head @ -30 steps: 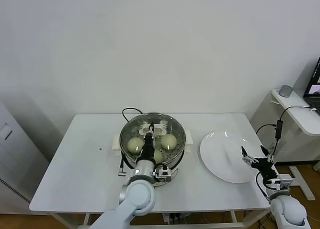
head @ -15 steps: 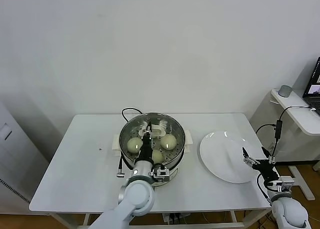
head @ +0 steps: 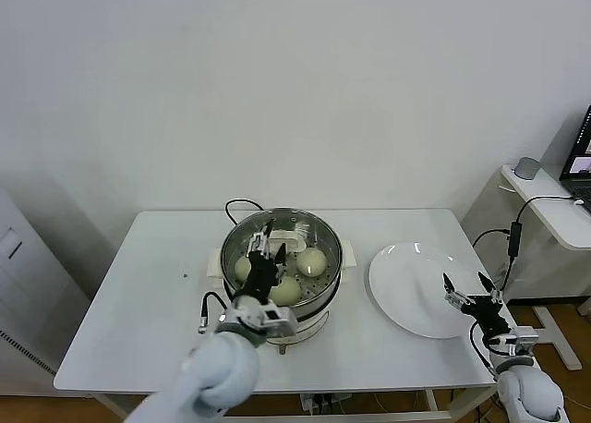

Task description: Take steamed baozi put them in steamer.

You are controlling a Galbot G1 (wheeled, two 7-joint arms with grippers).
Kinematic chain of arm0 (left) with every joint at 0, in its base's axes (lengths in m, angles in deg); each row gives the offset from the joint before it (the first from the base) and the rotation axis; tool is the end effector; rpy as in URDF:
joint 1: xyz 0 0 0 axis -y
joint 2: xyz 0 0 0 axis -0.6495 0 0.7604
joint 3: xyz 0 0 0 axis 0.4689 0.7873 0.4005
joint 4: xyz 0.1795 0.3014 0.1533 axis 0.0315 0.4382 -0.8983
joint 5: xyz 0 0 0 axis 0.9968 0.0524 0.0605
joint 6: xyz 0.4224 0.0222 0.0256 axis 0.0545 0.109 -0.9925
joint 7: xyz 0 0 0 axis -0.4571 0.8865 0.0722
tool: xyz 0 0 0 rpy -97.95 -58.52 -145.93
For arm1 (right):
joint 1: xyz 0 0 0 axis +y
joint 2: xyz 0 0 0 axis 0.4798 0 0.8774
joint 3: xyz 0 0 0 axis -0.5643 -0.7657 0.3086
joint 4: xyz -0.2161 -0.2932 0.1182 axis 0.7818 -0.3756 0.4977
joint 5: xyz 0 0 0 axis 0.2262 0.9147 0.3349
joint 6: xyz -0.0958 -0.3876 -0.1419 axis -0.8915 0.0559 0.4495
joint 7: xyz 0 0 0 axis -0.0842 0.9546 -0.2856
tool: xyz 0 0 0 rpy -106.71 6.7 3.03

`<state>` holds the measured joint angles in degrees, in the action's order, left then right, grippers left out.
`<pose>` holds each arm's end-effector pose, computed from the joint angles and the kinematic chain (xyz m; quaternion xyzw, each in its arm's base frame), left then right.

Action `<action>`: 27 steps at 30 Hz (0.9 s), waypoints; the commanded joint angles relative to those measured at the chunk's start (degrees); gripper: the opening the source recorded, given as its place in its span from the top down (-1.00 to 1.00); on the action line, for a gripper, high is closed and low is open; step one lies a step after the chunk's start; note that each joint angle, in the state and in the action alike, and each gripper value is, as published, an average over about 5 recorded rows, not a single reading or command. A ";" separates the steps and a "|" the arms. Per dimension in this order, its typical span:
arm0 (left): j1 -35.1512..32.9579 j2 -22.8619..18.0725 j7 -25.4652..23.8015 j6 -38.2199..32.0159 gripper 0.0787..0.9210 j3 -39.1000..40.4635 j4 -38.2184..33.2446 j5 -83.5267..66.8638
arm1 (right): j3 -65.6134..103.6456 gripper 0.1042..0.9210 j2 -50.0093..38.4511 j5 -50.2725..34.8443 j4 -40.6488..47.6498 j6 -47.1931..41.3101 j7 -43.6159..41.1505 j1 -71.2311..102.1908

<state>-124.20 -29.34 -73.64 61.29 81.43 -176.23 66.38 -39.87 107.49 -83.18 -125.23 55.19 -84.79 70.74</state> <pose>0.3247 -0.1361 -0.2184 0.1295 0.8424 0.5226 0.0240 0.3401 -0.2666 -0.4318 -0.0064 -0.9987 0.0010 0.0496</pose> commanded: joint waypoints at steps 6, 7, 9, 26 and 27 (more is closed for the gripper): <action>-4.28 3.10 8.45 -7.01 -0.74 -33.77 -9.03 -86.58 | -0.73 -0.76 -0.54 -2.41 -4.18 -2.27 -0.40 0.82; -4.93 3.01 8.61 -7.22 -0.76 -35.57 -8.19 -87.11 | -0.73 -0.76 -0.64 -2.45 -4.41 -2.08 -0.22 0.84; -6.44 3.49 8.19 -7.93 -0.76 -38.23 -6.10 -87.21 | -0.61 -0.76 -0.89 -2.41 -5.07 -1.66 0.28 1.14; -12.37 6.03 6.82 -18.79 -0.77 -43.51 15.14 -80.41 | 0.21 -0.76 -0.56 -0.74 -9.00 -4.49 2.17 2.23; -12.62 6.10 6.45 -19.15 -0.77 -43.50 15.53 -79.70 | 0.23 -0.76 -0.55 -0.81 -9.10 -4.93 2.34 2.30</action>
<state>-133.74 -24.33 -66.79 47.71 43.82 -171.60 -9.12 -40.05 106.64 -84.60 -132.44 52.64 -83.51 72.49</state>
